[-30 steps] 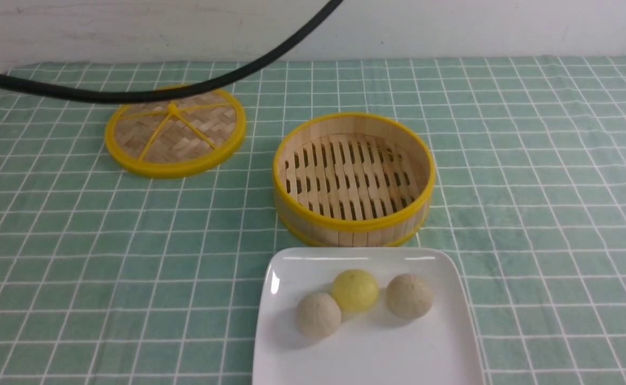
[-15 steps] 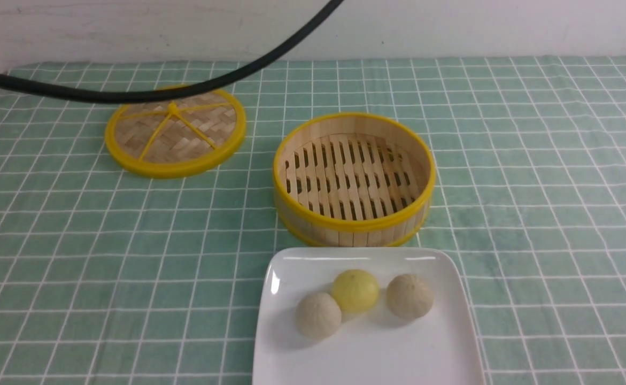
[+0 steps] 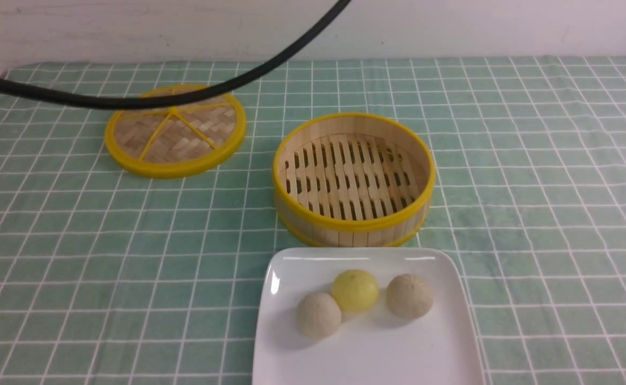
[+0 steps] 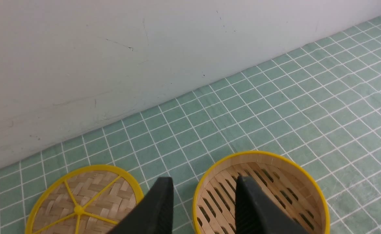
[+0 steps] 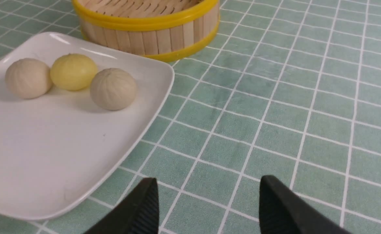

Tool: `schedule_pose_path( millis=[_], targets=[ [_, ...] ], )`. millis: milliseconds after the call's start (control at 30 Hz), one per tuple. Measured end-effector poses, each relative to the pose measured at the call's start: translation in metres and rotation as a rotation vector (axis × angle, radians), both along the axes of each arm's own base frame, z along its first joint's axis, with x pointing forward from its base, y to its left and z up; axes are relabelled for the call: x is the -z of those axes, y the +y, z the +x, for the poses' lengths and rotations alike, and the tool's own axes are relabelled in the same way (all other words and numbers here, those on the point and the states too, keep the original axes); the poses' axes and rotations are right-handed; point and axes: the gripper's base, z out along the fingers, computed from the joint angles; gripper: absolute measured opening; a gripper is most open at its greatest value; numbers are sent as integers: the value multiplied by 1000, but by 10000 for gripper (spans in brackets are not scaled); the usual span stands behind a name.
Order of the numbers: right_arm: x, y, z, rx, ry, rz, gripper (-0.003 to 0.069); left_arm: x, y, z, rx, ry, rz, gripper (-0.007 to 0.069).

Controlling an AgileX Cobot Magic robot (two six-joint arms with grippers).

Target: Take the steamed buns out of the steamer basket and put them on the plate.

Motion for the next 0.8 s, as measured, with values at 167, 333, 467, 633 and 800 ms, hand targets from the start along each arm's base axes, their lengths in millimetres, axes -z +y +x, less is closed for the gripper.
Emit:
schedule_pose_path(
  millis=[167, 333, 467, 633, 800],
  targets=[
    [0, -4, 1, 122, 5, 12, 422, 0, 0, 0, 0, 5, 2, 294],
    [0, -7, 1, 229, 12, 54, 422, 2, 0, -1, 0, 20, 7, 294],
    [-1, -6, 1, 267, 20, 115, 422, 3, 1, -1, -1, 33, 14, 294],
    [-1, -11, 1, 321, 3, 65, 422, 5, 1, -2, -3, 57, 25, 294],
    [-1, -13, 1, 332, -7, 31, 422, 7, 2, -3, -4, 75, 34, 294]
  ],
)
